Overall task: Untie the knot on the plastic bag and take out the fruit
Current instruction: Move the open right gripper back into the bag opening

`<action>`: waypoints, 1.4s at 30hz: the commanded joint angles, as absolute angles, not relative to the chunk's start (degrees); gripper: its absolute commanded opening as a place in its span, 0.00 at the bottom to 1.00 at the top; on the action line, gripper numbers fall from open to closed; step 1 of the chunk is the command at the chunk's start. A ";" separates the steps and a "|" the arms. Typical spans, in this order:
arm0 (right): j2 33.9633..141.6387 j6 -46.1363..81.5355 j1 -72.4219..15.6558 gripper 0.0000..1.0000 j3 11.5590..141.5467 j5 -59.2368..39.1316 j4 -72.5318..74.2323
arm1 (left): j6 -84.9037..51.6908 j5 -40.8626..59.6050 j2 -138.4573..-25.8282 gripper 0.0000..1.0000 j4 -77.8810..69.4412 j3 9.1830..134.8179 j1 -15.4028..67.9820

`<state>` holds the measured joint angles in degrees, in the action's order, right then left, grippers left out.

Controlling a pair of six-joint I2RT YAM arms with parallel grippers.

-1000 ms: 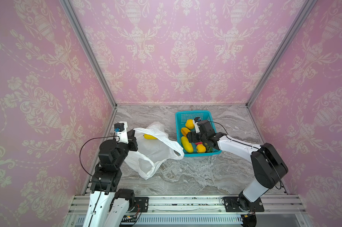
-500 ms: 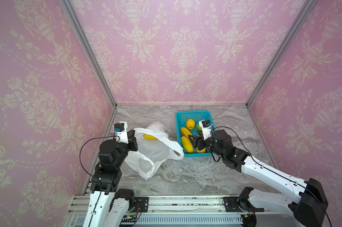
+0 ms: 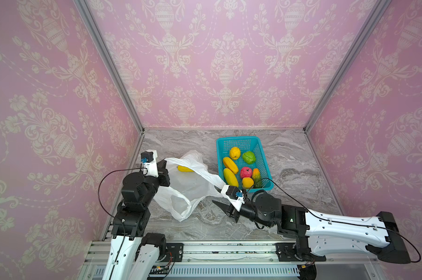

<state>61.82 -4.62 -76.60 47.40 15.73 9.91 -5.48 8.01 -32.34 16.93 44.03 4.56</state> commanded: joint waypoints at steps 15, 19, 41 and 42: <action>104.09 -9.55 -72.31 0.23 74.27 24.35 3.74 | -5.30 7.50 -31.90 0.00 17.42 44.05 4.04; 106.46 -8.55 -71.47 0.25 75.39 23.25 4.56 | -5.54 7.95 -31.96 0.00 17.25 44.25 4.04; 110.41 -5.98 -62.99 0.54 75.42 21.83 4.22 | -5.66 9.58 -31.68 0.00 16.69 44.09 4.04; 111.54 -6.52 -62.93 0.55 76.40 22.69 3.38 | -5.79 10.43 -31.39 0.00 16.20 44.02 4.00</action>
